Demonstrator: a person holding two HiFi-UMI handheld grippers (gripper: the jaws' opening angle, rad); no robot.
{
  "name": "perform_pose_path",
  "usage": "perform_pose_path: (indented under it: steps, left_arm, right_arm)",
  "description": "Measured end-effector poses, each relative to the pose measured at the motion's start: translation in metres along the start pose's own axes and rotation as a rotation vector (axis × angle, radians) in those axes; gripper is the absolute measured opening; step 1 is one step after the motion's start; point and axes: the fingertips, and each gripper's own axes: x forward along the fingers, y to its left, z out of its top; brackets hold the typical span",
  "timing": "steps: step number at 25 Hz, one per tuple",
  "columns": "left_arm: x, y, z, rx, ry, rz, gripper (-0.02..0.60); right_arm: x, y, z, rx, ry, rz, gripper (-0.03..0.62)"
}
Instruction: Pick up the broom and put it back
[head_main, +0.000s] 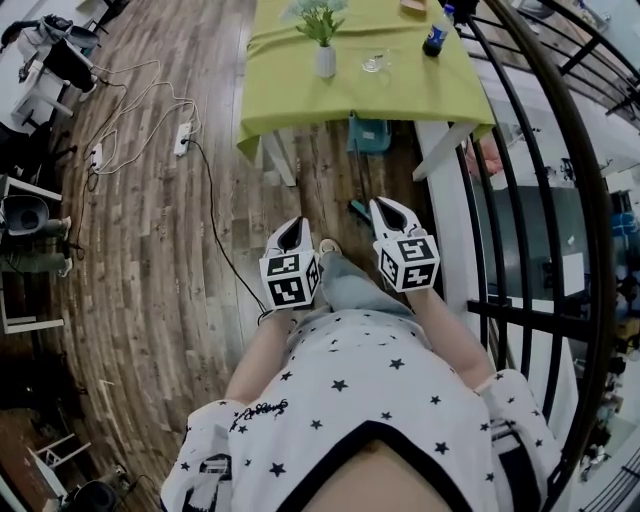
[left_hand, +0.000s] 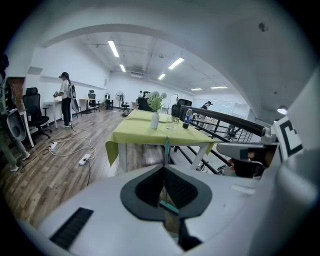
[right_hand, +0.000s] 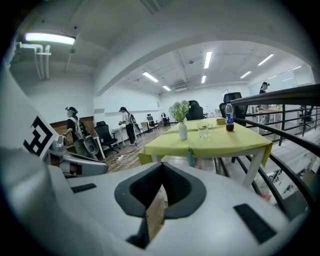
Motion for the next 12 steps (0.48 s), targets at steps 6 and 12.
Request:
perform_pose_path:
  steps: [6,12]
  left_arm:
    - [-0.023,-0.005,-0.014,-0.003,-0.005,0.000,0.011]
    - [-0.036,-0.008,-0.023,0.001,-0.006,-0.003,0.011]
  right_arm:
    - [-0.023,0.014,-0.006,-0.002,-0.014,0.020,-0.006]
    - [-0.038,0.020,-0.010,0.009,-0.026,0.018,-0.006]
